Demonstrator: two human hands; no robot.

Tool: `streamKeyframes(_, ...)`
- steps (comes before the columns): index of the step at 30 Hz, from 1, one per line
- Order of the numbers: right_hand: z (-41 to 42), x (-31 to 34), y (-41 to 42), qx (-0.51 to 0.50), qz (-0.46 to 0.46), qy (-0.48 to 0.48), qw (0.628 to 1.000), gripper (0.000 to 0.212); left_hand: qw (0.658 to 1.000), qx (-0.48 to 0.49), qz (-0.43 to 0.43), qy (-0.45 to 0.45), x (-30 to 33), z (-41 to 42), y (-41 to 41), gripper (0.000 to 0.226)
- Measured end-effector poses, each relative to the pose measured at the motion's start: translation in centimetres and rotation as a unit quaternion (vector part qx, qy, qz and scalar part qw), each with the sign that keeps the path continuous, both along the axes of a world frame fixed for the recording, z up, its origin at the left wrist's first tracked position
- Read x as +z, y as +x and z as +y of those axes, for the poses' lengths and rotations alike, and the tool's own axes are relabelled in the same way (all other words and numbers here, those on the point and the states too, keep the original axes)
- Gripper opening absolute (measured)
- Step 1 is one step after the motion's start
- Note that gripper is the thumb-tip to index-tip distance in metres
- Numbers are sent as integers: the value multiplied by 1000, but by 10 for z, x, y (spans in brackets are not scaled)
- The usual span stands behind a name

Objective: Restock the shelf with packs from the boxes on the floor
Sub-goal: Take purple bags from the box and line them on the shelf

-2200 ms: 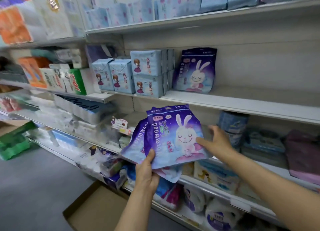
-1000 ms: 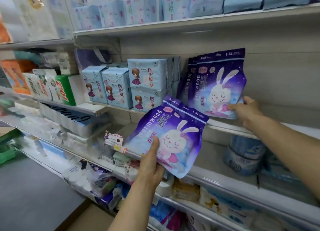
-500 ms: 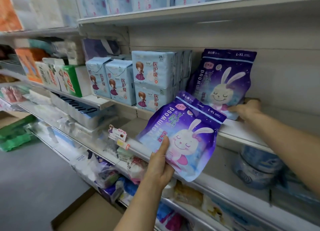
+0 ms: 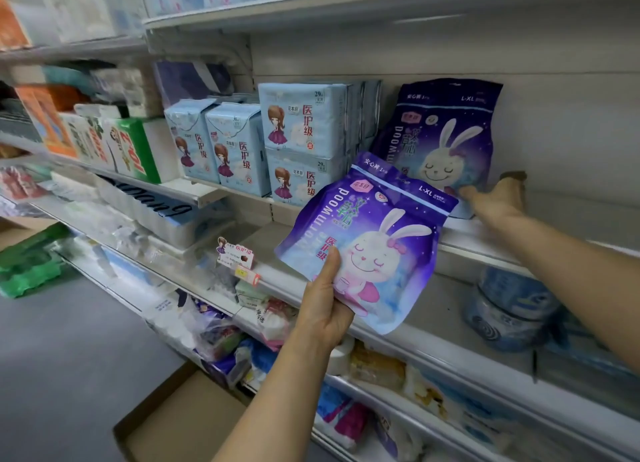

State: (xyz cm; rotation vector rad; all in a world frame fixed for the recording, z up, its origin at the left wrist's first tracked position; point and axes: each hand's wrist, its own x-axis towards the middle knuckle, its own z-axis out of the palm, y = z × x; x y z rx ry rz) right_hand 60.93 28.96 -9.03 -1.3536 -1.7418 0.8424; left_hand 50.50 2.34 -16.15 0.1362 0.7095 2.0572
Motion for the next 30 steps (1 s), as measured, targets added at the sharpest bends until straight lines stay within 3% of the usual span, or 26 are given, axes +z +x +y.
streamKeyframes(2,-20,1,9,12,49,57,997,51,1000,-16,2,13,1,-1,2,62)
streamKeyframes(4,-44,4,16,67,163,17,984,38,999,-23,6,28,3,0,5,64)
streamKeyframes(7,-79,13,29,173,245,-145,943,58,998,-30,9,55,3,6,8,67)
streamKeyframes(10,-98,9,39,314,175,-242,901,78,996,-43,32,75,4,16,12,92)
streamKeyframes(12,-114,5,39,363,166,-238,886,64,994,-64,50,78,8,24,17,109)
streamKeyframes(15,-119,6,39,328,215,-198,898,45,992,-78,63,82,15,34,23,95)
streamKeyframes(21,-73,32,42,161,263,-83,947,22,997,-53,56,-20,25,45,22,50)
streamKeyframes(24,-47,41,37,136,230,-78,960,23,998,-51,38,-28,31,49,21,45)
streamKeyframes(30,-31,43,17,179,130,-62,973,31,998,-34,34,-34,56,73,21,49)
